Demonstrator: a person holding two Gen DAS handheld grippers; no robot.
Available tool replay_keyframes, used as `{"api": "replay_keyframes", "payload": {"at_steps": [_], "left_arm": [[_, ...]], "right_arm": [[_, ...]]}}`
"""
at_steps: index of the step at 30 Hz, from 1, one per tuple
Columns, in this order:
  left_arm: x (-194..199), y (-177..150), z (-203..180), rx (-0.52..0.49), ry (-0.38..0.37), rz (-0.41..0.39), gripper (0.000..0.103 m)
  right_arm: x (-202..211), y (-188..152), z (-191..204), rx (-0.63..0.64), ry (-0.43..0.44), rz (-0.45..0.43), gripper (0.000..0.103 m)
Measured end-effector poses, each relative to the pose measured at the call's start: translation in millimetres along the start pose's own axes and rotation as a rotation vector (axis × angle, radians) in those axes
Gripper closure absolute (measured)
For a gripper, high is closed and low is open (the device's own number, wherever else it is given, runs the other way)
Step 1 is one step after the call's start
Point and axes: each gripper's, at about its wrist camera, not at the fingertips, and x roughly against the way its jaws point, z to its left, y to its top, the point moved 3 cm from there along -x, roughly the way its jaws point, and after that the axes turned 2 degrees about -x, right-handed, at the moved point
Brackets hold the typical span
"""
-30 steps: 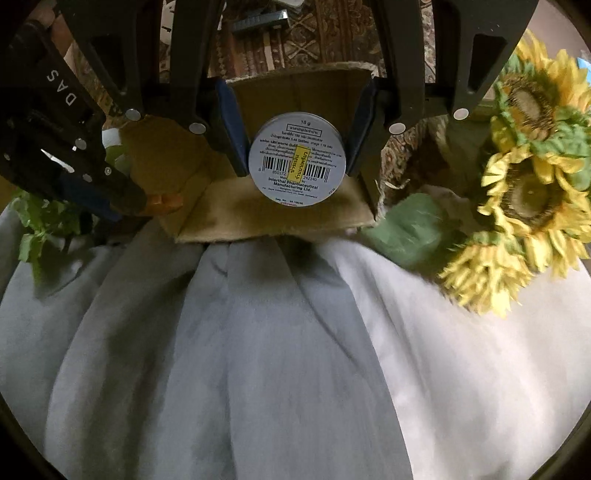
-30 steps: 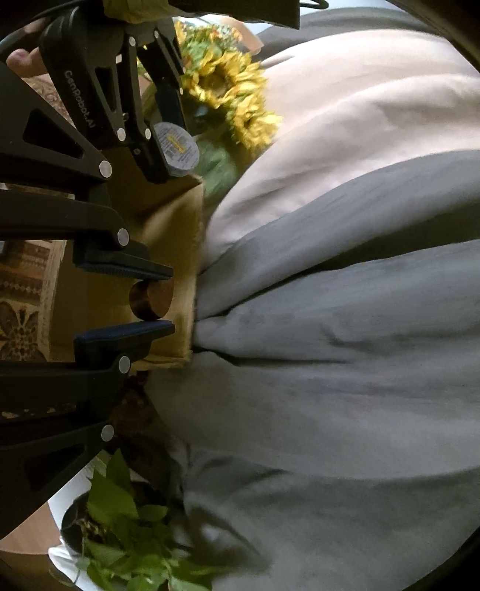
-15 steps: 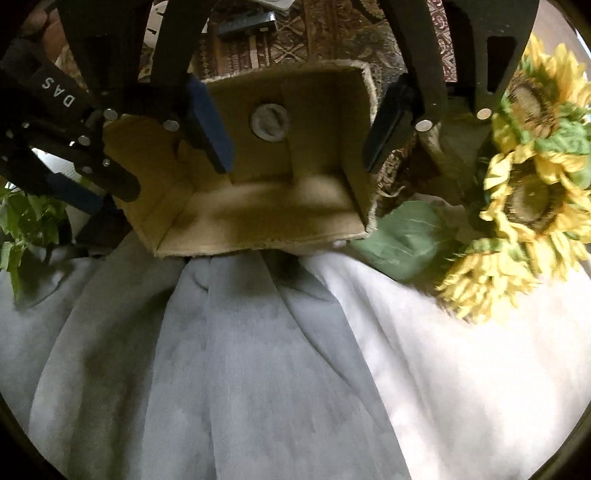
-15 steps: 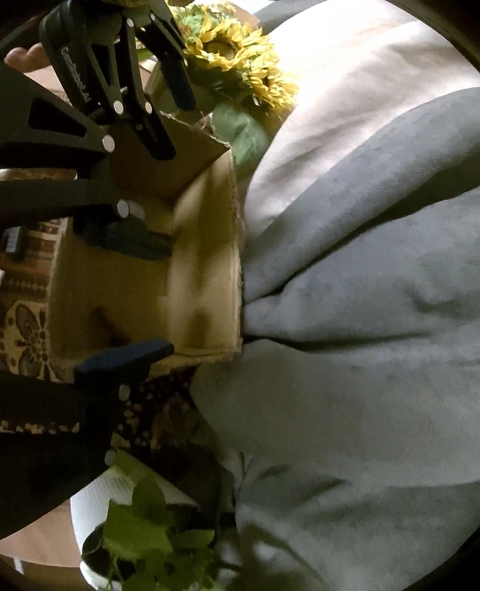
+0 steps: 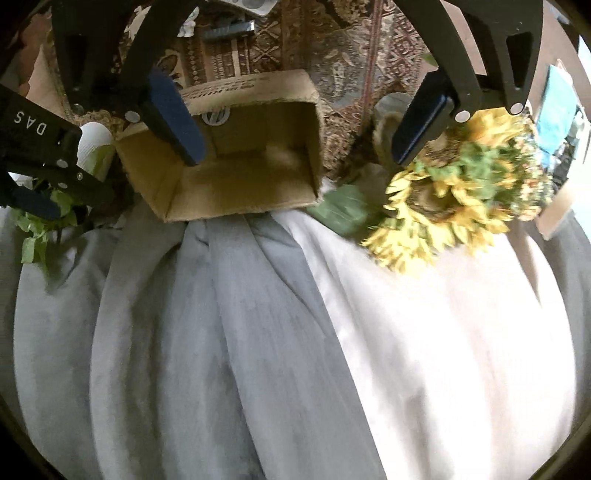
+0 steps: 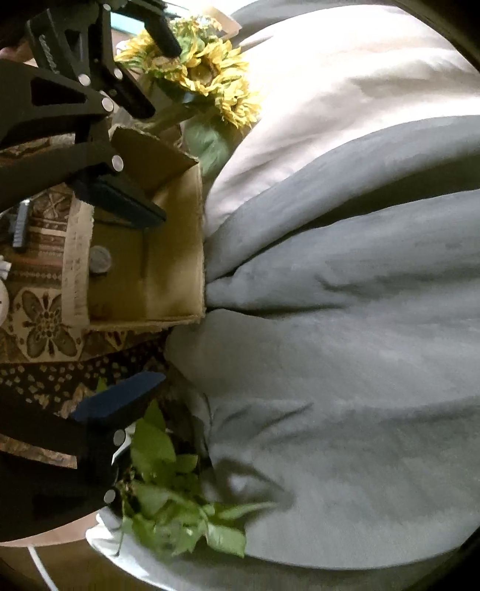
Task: Organize rigid objects
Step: 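Withdraw the left gripper from the box toward the remaining items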
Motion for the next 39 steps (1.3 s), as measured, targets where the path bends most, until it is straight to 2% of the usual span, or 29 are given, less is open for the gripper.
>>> {"api": "replay_keyframes", "payload": {"at_steps": [7,26,30,39], "left_arm": [[37.3,-18.2,3.7,-0.006,0.022,-0.056,0.000],[105.5,-83.4,-4.4,-0.048,0.076,-0.220,0.000],[109.5,-99.4,-6.8,-0.061,0.067,-0.210,0.000],[99.6,-142.2,-13.2,-0.076,0.008,-0.102,0.000]], "right_arm": [[31.8,-16.4,-0.2,0.029,0.006,-0.051,0.011],[100.9,-75.3,12.2,0.091,0.026,-0.183,0.003],[108.4,-91.7,15.0,0.098,0.042,-0.181,0.003],[104.1,-127.2,18.4,0.125,0.058,-0.121,0.003]]}}
